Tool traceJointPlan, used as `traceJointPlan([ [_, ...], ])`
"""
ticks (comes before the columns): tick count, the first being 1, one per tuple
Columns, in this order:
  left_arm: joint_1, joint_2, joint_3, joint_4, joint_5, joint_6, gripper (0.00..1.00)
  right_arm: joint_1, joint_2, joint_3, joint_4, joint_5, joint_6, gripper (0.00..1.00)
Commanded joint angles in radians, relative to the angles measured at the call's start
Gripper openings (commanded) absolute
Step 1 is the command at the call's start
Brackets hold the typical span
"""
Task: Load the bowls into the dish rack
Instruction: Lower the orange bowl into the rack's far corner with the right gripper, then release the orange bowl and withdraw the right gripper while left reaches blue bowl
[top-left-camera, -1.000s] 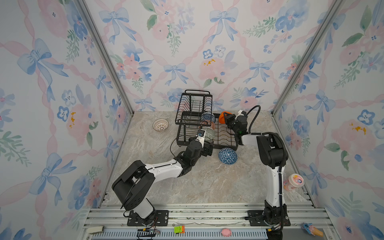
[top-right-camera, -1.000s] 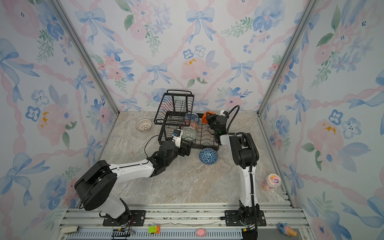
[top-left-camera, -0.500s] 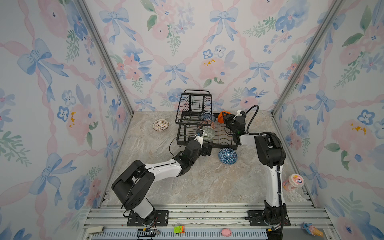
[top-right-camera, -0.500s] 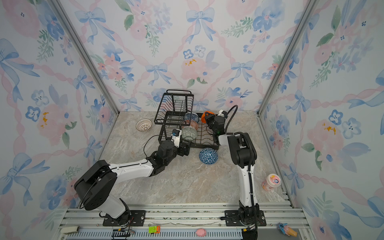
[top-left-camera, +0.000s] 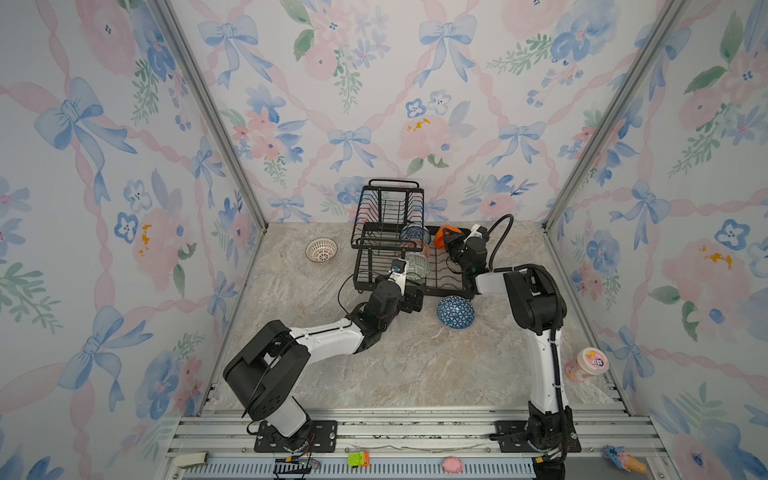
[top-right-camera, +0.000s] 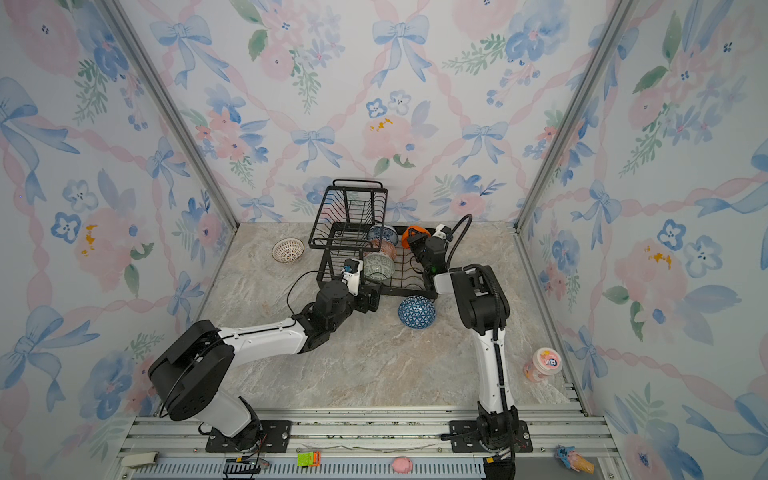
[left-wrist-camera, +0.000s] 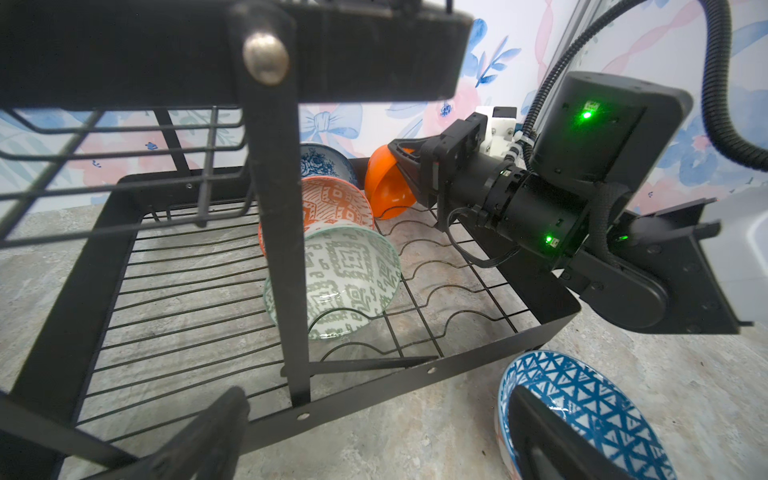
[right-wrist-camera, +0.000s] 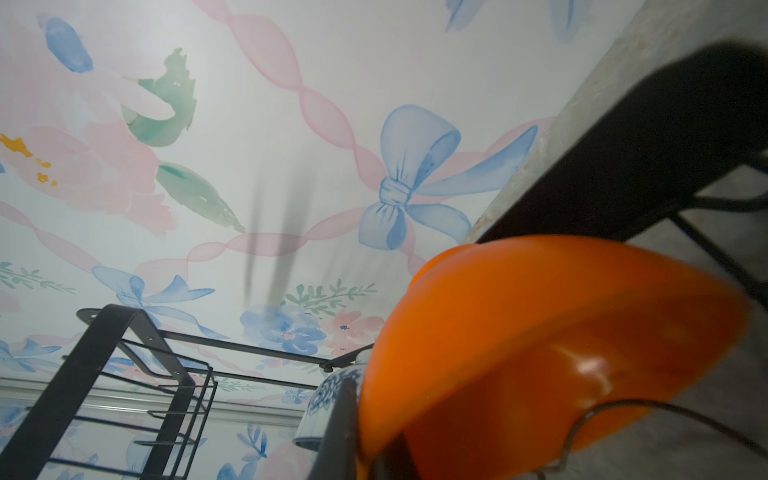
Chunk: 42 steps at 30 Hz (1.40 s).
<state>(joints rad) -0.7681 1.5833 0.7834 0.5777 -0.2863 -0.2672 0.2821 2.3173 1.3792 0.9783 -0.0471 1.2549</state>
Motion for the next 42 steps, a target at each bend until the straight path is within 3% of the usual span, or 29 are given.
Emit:
traceJointPlan([
  [1,0.007,0.005,-0.018,0.007,0.009,-0.016,0.98,0.006,0.016,-0.031,0.015,0.029,-0.020,0.06],
  [6,0.007,-0.001,-0.023,0.007,0.016,-0.024,0.98,0.008,-0.004,-0.053,0.017,0.031,-0.026,0.08],
  [15,0.007,-0.042,-0.078,0.007,0.019,-0.054,0.98,0.009,-0.055,-0.055,-0.024,0.025,-0.043,0.26],
  [33,-0.011,-0.169,-0.167,-0.063,0.029,-0.151,0.98,0.017,-0.274,-0.147,-0.132,0.025,-0.099,0.35],
  [42,-0.022,-0.144,-0.073,-0.272,0.088,-0.228,0.98,0.006,-0.545,-0.226,-0.568,0.022,-0.343,0.40],
])
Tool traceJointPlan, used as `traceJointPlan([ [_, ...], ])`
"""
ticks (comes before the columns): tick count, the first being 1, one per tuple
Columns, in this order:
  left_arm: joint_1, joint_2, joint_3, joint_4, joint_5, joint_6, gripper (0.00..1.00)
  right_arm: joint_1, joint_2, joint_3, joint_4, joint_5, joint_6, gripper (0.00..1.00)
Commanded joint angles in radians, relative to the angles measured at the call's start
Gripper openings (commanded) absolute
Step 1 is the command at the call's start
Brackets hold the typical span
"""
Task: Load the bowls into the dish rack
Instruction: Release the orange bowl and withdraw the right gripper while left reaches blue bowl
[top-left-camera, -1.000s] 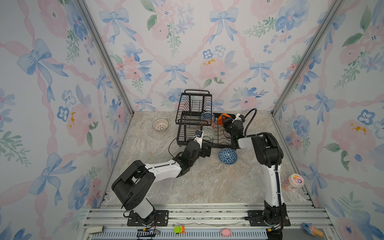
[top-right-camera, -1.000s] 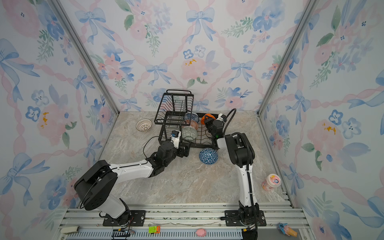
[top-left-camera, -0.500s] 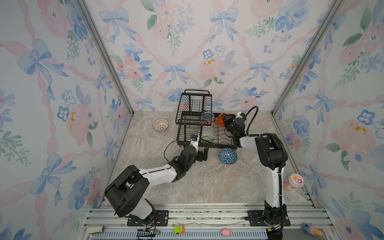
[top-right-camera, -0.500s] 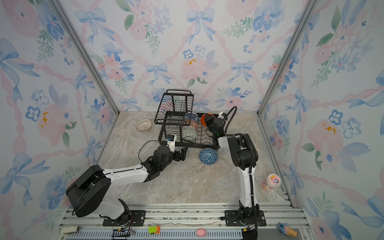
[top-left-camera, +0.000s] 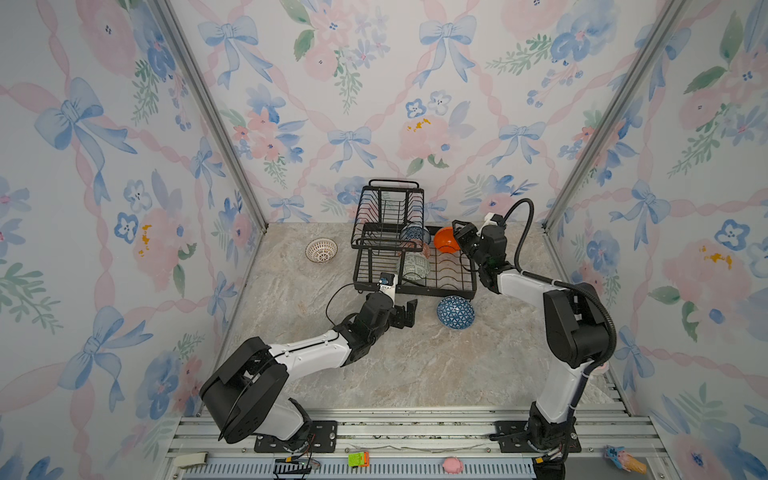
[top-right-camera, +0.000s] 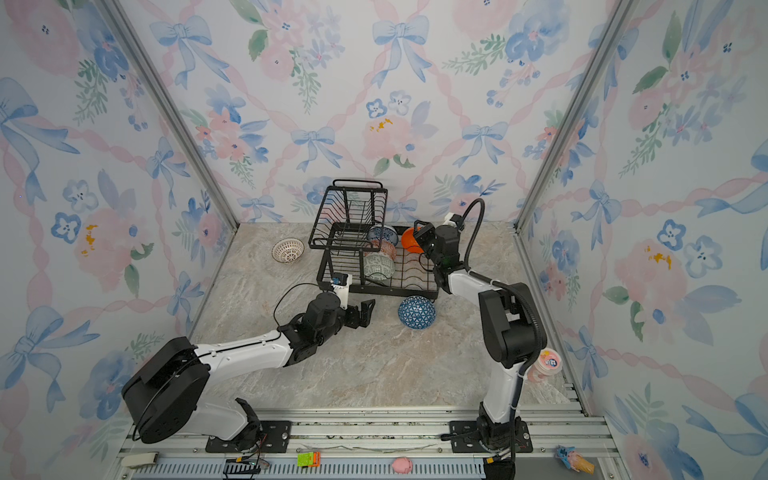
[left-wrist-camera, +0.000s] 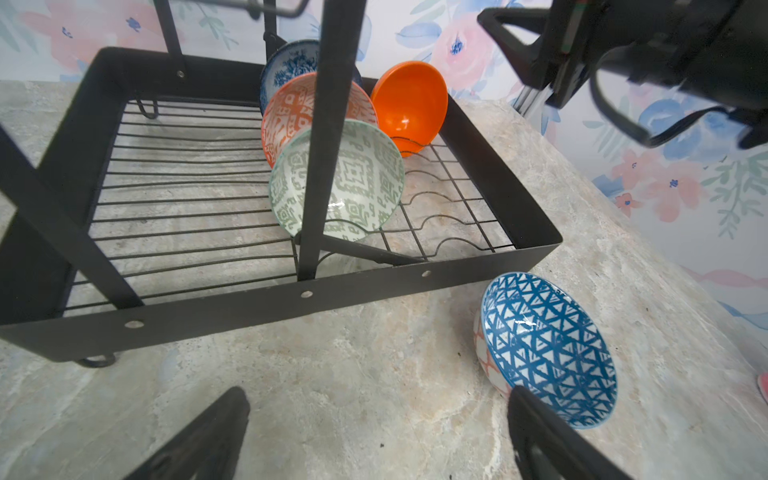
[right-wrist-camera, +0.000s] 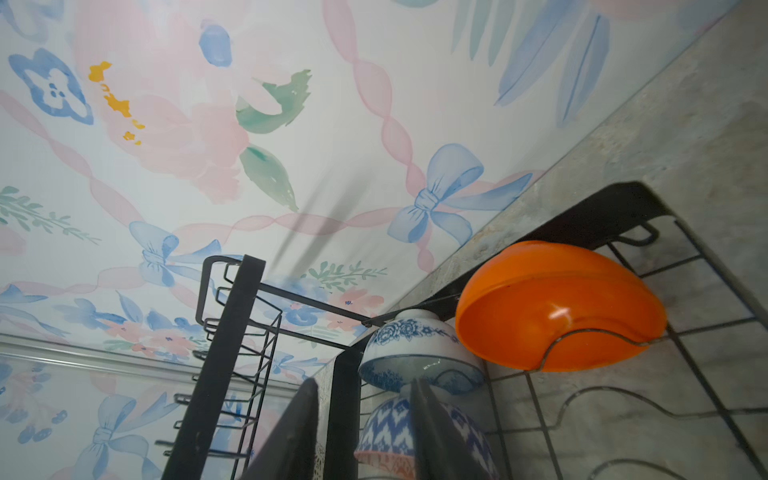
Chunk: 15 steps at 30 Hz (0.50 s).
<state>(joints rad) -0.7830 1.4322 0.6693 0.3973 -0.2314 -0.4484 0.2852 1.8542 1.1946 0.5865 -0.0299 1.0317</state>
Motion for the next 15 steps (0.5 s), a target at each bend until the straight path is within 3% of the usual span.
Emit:
traceJointPlan([
  [1,-0.007,0.013,0.055,-0.113,0.038,-0.063,0.98,0.000,-0.112,-0.062,-0.199,0.004,-0.141,0.41],
  [10,-0.062,0.129,0.226,-0.261,0.115,-0.174,0.98,-0.013,-0.384,-0.180,-0.527,0.052,-0.370,0.58],
  [13,-0.084,0.159,0.252,-0.268,0.123,-0.200,0.98,-0.020,-0.460,-0.218,-0.590,0.066,-0.400,0.76],
  [15,-0.105,0.184,0.272,-0.283,0.113,-0.206,0.98,-0.023,-0.515,-0.249,-0.629,0.085,-0.448,0.94],
])
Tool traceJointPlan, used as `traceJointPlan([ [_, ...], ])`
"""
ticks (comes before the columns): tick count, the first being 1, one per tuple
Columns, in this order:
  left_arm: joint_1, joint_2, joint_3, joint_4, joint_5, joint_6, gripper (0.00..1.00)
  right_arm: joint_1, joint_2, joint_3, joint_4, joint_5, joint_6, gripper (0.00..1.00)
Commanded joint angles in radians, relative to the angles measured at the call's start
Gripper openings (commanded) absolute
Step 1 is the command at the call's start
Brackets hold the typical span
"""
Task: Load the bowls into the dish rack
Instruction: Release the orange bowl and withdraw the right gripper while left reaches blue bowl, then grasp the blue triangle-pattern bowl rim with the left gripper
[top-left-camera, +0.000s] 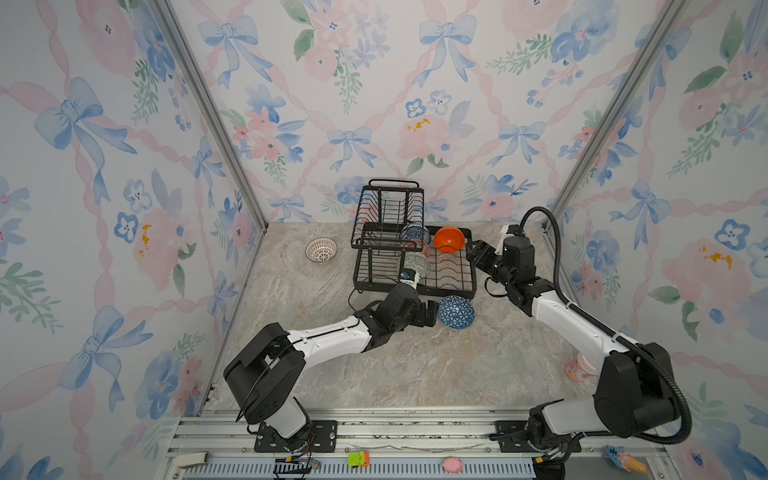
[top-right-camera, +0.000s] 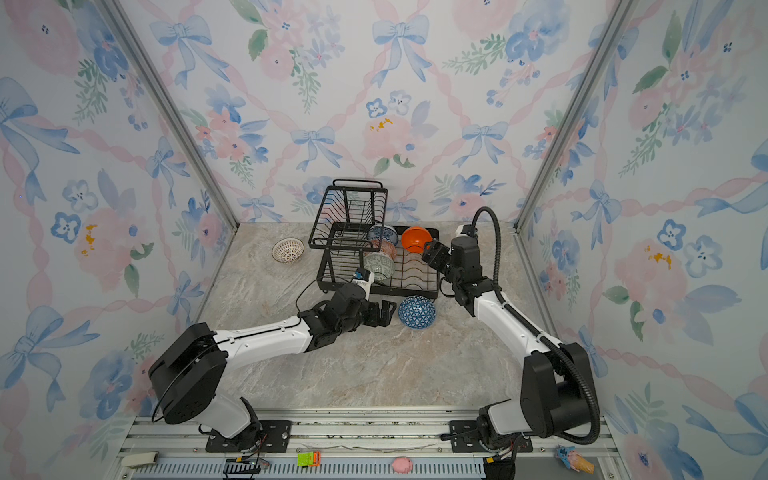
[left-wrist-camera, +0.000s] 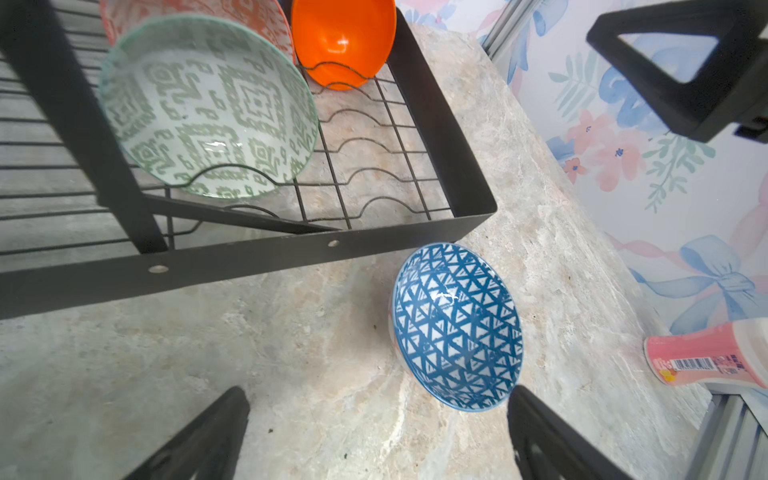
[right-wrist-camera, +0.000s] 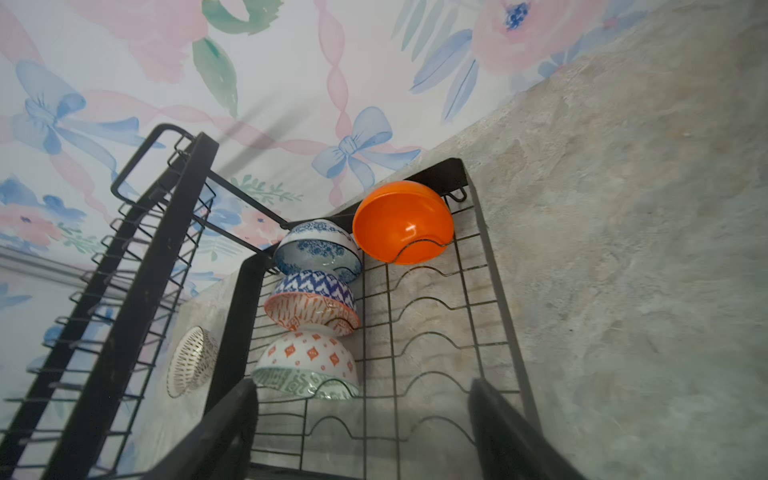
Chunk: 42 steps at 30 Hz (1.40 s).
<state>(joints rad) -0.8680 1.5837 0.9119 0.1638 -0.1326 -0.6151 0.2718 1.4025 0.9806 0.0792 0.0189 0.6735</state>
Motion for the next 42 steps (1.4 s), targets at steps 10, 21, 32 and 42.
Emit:
traceJointPlan([
  [10,-0.081,0.173,0.130,-0.109,0.008,-0.062,0.98,-0.020,-0.279,-0.166,-0.263,0.171,-0.153,0.97],
  [21,-0.084,0.300,0.275,-0.237,-0.047,-0.025,0.86,0.006,-0.446,-0.241,-0.378,0.403,-0.183,0.97],
  [32,-0.079,0.397,0.412,-0.307,-0.077,0.011,0.64,0.012,-0.562,-0.316,-0.303,0.410,-0.207,0.97],
  [42,-0.076,0.450,0.460,-0.331,-0.070,0.024,0.36,0.016,-0.572,-0.327,-0.305,0.442,-0.208,0.97],
])
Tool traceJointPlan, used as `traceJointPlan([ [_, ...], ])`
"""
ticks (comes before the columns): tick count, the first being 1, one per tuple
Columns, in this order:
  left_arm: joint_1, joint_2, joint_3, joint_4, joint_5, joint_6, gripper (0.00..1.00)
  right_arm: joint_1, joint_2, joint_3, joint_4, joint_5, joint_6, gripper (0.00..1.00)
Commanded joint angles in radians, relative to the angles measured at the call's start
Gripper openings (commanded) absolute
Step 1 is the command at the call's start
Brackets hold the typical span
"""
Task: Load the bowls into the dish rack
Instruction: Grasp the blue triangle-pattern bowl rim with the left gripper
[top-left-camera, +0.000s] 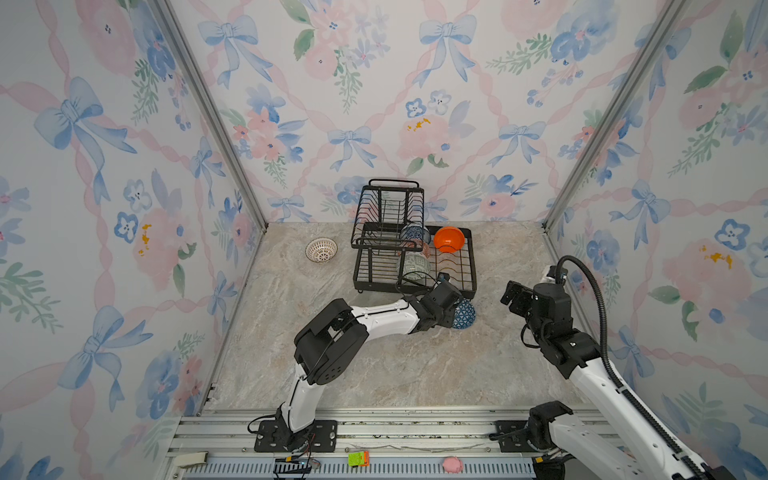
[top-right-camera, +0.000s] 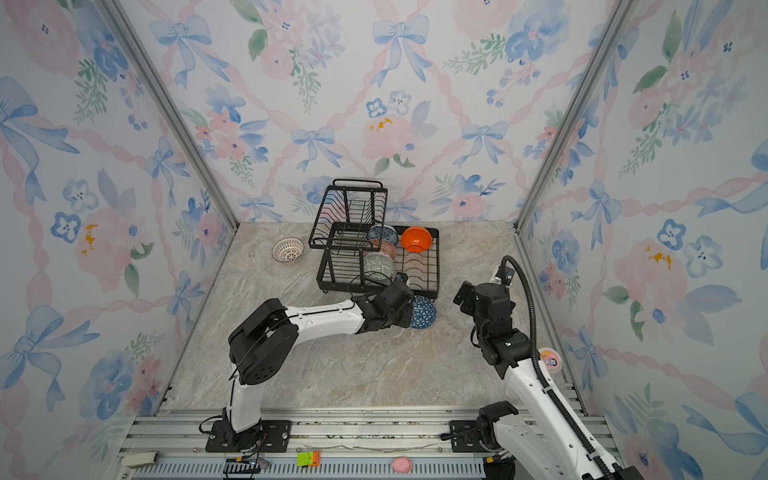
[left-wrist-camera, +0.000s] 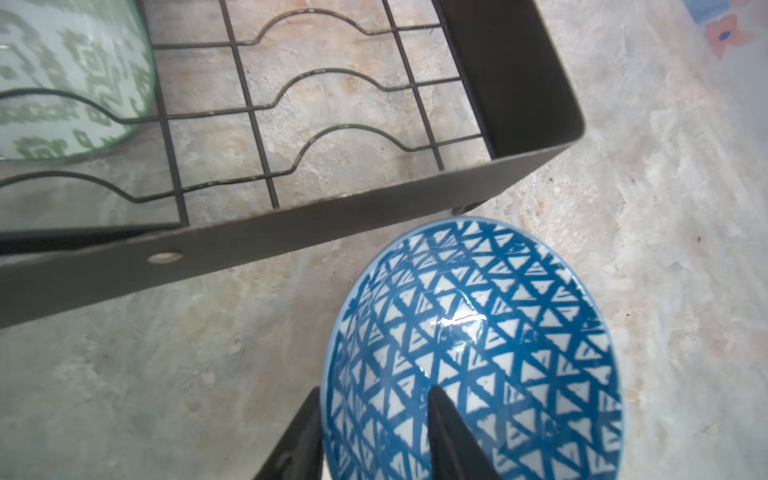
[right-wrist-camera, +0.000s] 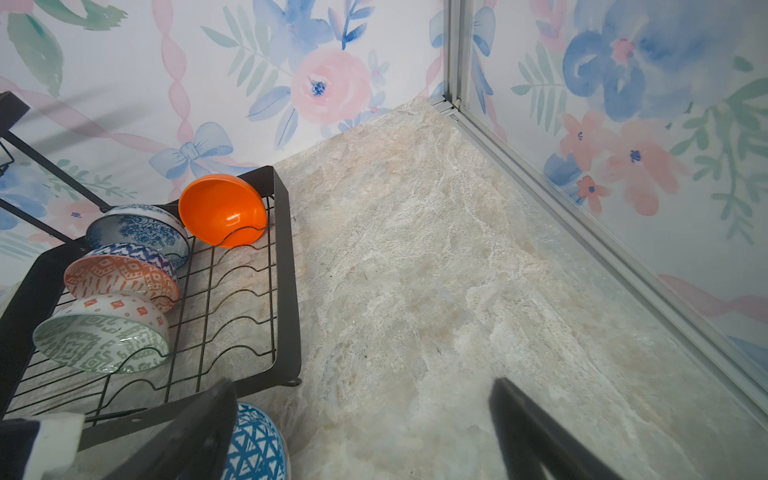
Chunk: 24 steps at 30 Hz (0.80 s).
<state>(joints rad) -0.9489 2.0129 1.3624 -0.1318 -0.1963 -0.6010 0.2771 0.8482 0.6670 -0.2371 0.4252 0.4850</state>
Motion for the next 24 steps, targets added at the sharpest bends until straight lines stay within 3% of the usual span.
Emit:
traceJointPlan([
  [1,0.006,0.021,0.007,-0.036,-0.006,0.012,0.33,0.011,-0.021,-0.015,0.017,0.038,-0.019,0.97],
  [15,0.011,0.022,-0.024,-0.035,0.022,0.006,0.00,0.016,-0.006,-0.014,0.018,0.011,-0.016,0.97],
  [24,0.010,-0.101,-0.099,0.010,-0.051,-0.017,0.00,0.019,0.020,0.055,-0.031,-0.055,-0.001,0.97],
])
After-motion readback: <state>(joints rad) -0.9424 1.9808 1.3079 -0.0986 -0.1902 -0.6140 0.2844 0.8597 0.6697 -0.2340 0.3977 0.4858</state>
